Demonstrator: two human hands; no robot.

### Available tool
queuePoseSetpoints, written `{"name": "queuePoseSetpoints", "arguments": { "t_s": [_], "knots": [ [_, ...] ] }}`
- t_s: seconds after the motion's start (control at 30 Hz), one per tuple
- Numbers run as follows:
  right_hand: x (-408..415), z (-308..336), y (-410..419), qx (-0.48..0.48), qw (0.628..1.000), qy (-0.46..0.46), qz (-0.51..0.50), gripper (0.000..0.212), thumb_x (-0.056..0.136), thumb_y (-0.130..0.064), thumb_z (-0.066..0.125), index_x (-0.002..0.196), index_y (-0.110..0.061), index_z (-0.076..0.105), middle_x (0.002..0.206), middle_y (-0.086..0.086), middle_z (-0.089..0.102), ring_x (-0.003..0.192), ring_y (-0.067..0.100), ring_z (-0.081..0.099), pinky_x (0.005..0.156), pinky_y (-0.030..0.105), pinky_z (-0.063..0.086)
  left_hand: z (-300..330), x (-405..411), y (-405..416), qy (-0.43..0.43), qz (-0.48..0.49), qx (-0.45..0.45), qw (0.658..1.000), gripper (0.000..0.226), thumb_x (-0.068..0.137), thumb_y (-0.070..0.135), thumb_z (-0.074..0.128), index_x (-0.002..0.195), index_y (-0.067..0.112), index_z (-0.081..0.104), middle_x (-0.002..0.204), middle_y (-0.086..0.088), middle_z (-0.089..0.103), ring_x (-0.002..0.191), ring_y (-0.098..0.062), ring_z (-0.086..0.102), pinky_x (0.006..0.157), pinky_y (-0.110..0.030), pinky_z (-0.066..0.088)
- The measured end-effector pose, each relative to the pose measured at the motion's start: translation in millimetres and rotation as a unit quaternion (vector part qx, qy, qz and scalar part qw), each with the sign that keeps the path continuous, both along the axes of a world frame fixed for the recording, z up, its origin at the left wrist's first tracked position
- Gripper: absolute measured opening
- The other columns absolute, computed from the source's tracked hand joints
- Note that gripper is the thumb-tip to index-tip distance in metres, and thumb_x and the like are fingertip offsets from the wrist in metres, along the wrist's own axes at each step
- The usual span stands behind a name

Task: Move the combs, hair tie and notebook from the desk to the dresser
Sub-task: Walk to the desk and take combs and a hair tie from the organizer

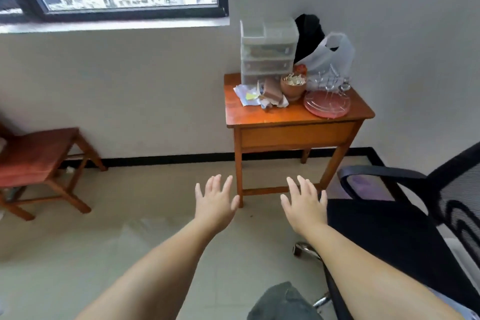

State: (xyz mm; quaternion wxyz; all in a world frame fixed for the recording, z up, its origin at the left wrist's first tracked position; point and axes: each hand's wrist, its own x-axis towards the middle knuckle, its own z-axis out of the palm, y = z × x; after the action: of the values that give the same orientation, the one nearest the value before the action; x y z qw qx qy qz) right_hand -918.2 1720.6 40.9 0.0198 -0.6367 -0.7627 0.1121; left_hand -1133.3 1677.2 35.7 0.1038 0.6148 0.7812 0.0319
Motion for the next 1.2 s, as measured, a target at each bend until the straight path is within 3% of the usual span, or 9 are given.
{"name": "queuePoseSetpoints", "arguments": {
  "t_s": [0.17,0.33,0.47,0.57,0.7,0.8,0.93,1.0,1.2],
  "knots": [
    [-33.0,10.9,158.6,0.025,0.999,0.025,0.000,0.055,0.095,-0.046,0.022,0.147,-0.029,0.016,0.158,0.002,0.016,0.146,0.021,0.009,0.116,0.053,0.008,5.9,-15.1,154.2,-0.007,-0.016,0.041,0.999,0.060,0.091,0.050,0.025,0.145,0.028,0.013,0.156,-0.006,0.017,0.144,-0.023,0.010,0.115,-0.054,0.005],
    [-69.8,34.9,301.1,0.057,0.995,0.070,0.032,0.054,0.095,-0.046,0.023,0.145,-0.028,0.020,0.157,0.001,0.021,0.145,0.021,0.014,0.115,0.052,0.011,46.8,-35.7,296.4,-0.041,-0.012,0.098,0.994,0.059,0.090,0.045,0.027,0.144,0.026,0.014,0.154,-0.007,0.024,0.141,-0.024,0.020,0.114,-0.049,0.019],
    [-100.7,51.6,396.0,0.001,0.980,0.200,-0.006,0.045,0.095,-0.030,0.033,0.138,-0.018,0.037,0.144,0.007,0.042,0.128,0.026,0.042,0.104,0.044,0.036,79.5,-56.2,390.7,-0.088,0.003,0.153,0.984,0.059,0.092,0.040,0.035,0.145,0.022,0.017,0.152,-0.010,0.026,0.140,-0.026,0.021,0.111,-0.043,0.027],
    [-129.8,65.0,457.1,-0.079,0.912,0.393,-0.092,0.034,0.094,-0.016,0.037,0.125,-0.012,0.051,0.125,0.012,0.059,0.105,0.024,0.059,0.094,0.043,0.049,101.7,-79.9,455.9,-0.086,-0.010,0.171,0.981,0.056,0.091,0.027,0.039,0.144,0.023,0.022,0.150,-0.012,0.028,0.137,-0.029,0.025,0.105,-0.044,0.032],
    [-164.0,78.9,521.7,-0.156,0.736,0.616,-0.233,0.032,0.093,-0.007,0.038,0.122,-0.012,0.052,0.107,0.006,0.059,0.087,0.017,0.062,0.068,0.031,0.054,122.7,-110.1,528.1,-0.130,0.012,0.196,0.972,0.047,0.092,0.022,0.039,0.139,0.025,0.032,0.144,-0.011,0.033,0.127,-0.031,0.036,0.095,-0.045,0.041],
    [-178.5,85.9,553.4,-0.191,0.613,0.702,-0.308,0.025,0.093,-0.007,0.039,0.115,-0.013,0.051,0.101,0.008,0.059,0.090,0.023,0.061,0.062,0.033,0.052,126.9,-121.8,560.9,-0.159,-0.018,0.200,0.967,0.038,0.094,0.028,0.039,0.132,0.025,0.043,0.133,-0.008,0.044,0.113,-0.029,0.050,0.083,-0.040,0.048],
    [-186.9,89.5,567.5,-0.215,0.499,0.760,-0.357,0.020,0.088,-0.002,0.036,0.083,-0.008,0.055,0.077,0.008,0.061,0.069,0.019,0.060,0.058,0.031,0.049,121.6,-126.8,577.1,-0.203,-0.032,0.235,0.950,0.024,0.093,0.029,0.044,0.109,0.024,0.061,0.112,-0.004,0.055,0.093,-0.026,0.058,0.075,-0.033,0.047],
    [-188.1,88.7,564.8,-0.215,0.478,0.768,-0.368,0.022,0.087,-0.001,0.035,0.078,-0.008,0.054,0.074,0.008,0.061,0.065,0.018,0.059,0.057,0.029,0.048,119.9,-129.0,578.5,-0.215,-0.029,0.250,0.944,0.023,0.092,0.030,0.047,0.106,0.025,0.064,0.108,-0.003,0.057,0.089,-0.023,0.058,0.073,-0.029,0.044],
    [-182.1,77.2,522.9,-0.178,0.513,0.746,-0.386,0.028,0.086,0.002,0.034,0.097,-0.008,0.058,0.076,0.006,0.065,0.065,0.015,0.060,0.056,0.026,0.047,118.9,-130.0,575.9,-0.243,-0.047,0.250,0.936,0.025,0.093,0.032,0.046,0.109,0.024,0.064,0.107,-0.003,0.055,0.087,-0.022,0.057,0.074,-0.029,0.045]
  ]
}}
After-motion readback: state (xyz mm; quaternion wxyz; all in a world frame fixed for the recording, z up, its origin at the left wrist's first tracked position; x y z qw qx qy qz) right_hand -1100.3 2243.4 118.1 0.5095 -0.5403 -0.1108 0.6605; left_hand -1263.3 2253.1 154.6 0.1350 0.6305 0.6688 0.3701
